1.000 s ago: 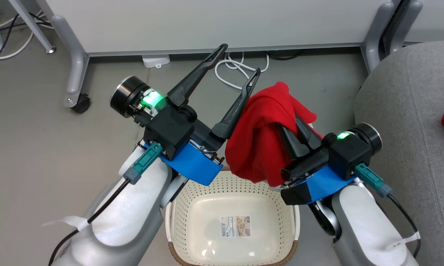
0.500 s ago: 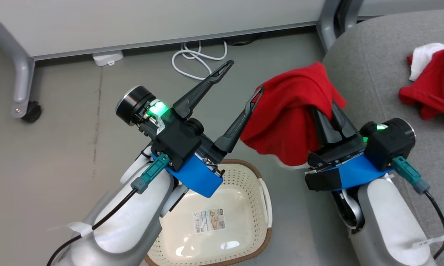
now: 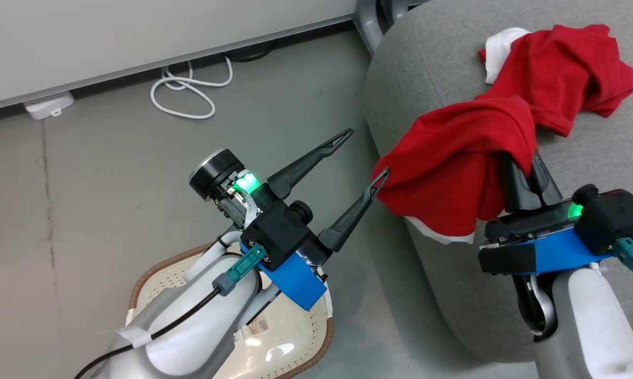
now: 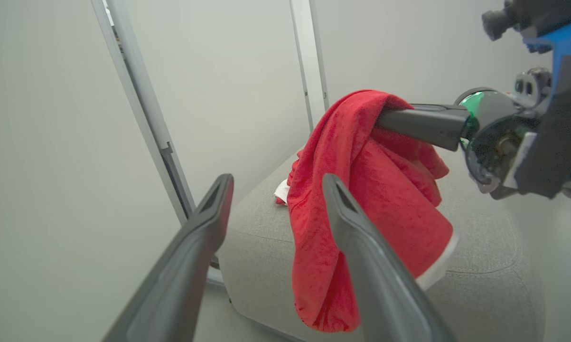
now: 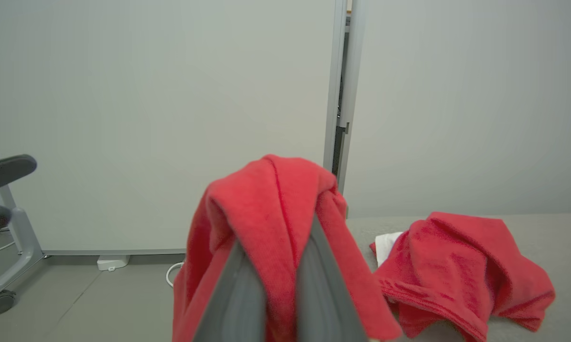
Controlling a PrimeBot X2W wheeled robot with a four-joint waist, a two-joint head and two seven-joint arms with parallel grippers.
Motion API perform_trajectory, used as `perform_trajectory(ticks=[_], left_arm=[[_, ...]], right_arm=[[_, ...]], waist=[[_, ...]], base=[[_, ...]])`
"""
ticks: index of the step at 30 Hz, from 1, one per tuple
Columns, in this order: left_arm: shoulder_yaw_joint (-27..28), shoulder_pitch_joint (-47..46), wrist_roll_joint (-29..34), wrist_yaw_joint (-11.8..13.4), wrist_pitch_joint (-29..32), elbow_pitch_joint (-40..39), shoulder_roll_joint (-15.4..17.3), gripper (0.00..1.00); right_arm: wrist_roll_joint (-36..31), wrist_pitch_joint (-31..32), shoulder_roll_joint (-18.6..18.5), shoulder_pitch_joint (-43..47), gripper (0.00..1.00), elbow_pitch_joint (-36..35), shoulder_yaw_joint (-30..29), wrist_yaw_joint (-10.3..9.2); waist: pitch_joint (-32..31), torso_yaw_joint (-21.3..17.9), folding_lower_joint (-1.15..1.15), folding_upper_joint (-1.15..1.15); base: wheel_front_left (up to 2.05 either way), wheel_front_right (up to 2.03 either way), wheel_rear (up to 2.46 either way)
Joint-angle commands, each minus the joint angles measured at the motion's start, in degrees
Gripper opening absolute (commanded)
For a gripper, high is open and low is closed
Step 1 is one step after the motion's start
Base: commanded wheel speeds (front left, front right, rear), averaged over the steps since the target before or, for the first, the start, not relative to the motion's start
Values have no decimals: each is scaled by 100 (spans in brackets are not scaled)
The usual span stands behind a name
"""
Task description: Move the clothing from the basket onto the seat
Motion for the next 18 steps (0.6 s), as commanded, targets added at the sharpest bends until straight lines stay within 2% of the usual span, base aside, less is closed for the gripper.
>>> perform_trajectory(ticks=[1, 9, 18], left_arm=[[-51, 20, -48, -7, -16, 38, 42, 100], [-256, -33, -102, -7, -17, 99, 65, 100], [-259, -115, -128, -7, -17, 122, 149, 100]], right_arm=[[0, -22, -1, 82, 0, -56, -73, 2], [38, -22, 0, 286, 0, -244, -407, 3], [192, -22, -1, 91, 0, -357, -554, 2]], waist=[[53, -227, 0, 0], [135, -499, 0, 0], [291, -448, 0, 0]], base=[[0, 0, 0], [0, 0, 0], [0, 0, 0]])
